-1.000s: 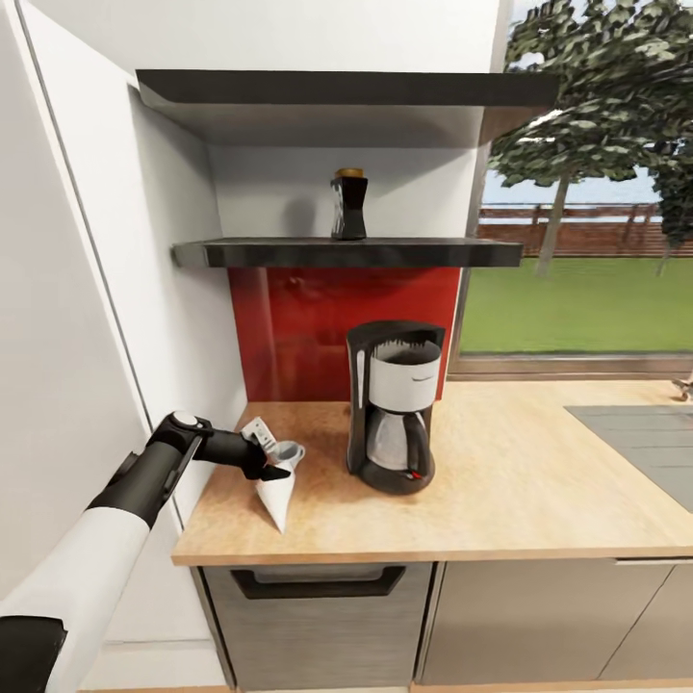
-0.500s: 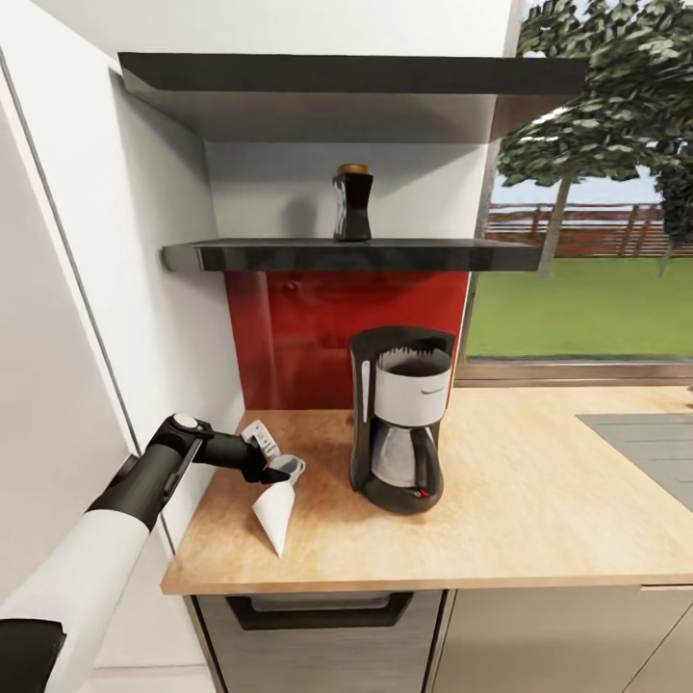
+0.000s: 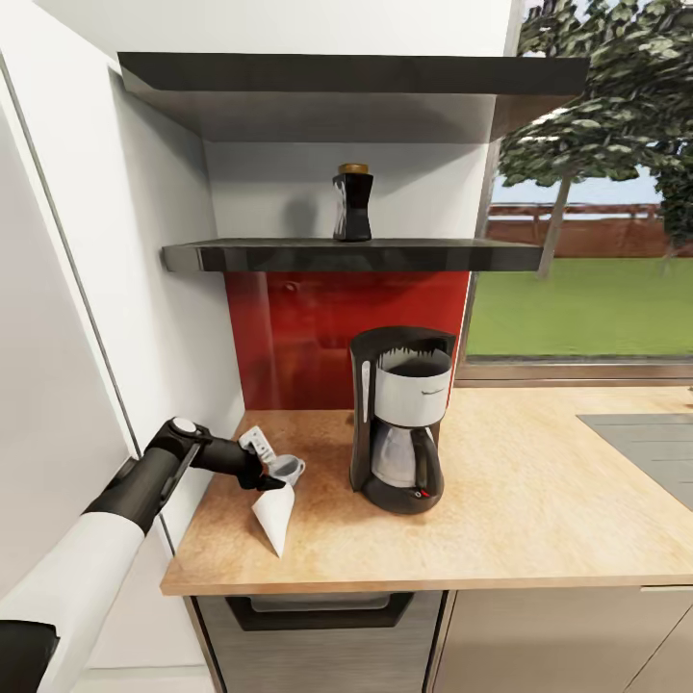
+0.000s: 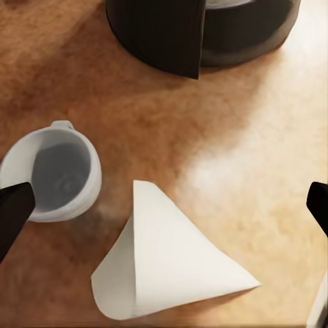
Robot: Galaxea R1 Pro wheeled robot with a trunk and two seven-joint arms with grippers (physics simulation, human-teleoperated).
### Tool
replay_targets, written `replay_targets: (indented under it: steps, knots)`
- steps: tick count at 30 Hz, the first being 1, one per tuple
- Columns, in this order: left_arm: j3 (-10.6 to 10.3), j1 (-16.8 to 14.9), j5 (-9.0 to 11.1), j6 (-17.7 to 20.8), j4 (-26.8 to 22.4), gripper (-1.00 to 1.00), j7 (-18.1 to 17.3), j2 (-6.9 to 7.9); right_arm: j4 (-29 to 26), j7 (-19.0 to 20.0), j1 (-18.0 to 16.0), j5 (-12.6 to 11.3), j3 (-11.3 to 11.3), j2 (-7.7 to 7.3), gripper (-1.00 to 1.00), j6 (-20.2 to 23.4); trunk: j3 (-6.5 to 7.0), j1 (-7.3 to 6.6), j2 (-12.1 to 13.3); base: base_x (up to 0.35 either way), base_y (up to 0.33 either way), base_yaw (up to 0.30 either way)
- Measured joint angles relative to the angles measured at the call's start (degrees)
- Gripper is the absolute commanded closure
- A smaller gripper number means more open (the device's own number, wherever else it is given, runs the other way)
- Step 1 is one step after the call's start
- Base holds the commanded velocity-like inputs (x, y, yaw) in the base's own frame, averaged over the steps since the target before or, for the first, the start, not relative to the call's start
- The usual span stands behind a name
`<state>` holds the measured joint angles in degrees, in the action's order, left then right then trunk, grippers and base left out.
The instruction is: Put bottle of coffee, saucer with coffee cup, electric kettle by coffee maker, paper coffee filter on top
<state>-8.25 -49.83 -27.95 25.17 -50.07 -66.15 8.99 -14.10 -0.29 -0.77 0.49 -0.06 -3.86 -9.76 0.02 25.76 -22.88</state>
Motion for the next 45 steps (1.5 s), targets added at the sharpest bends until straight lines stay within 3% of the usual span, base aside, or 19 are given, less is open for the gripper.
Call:
replay_targets:
  steps: [5,13,34,45]
  knots:
    - [-0.04,0.01,0.01,0.01,0.11,-1.0,-0.1,0.41,0.72,-0.5,0.0,0.07,0.11,-1.08,-1.0,0.01,0.0,0.0,0.0,0.0,0.0,0.0]
    - [-0.07,0.02,0.03,-0.07,0.12,-1.0,-2.71,1.45,4.92,-1.26,0.0,0.02,0.13,-1.31,-1.0,0.01,0.0,0.0,0.0,0.0,0.0,0.0]
    - [-0.32,0.24,0.02,-0.17,0.21,-1.0,-3.08,1.25,5.61,-1.25,0.0,0.0,0.21,-1.32,-1.0,0.01,0.0,-0.01,0.0,0.084,0.0,0.0]
    - [-3.37,0.36,0.15,-0.1,0.22,-1.0,-3.2,1.34,5.61,-1.31,0.0,-0.01,0.21,-1.32,-1.0,-0.07,0.0,0.0,0.0,0.022,0.0,0.0]
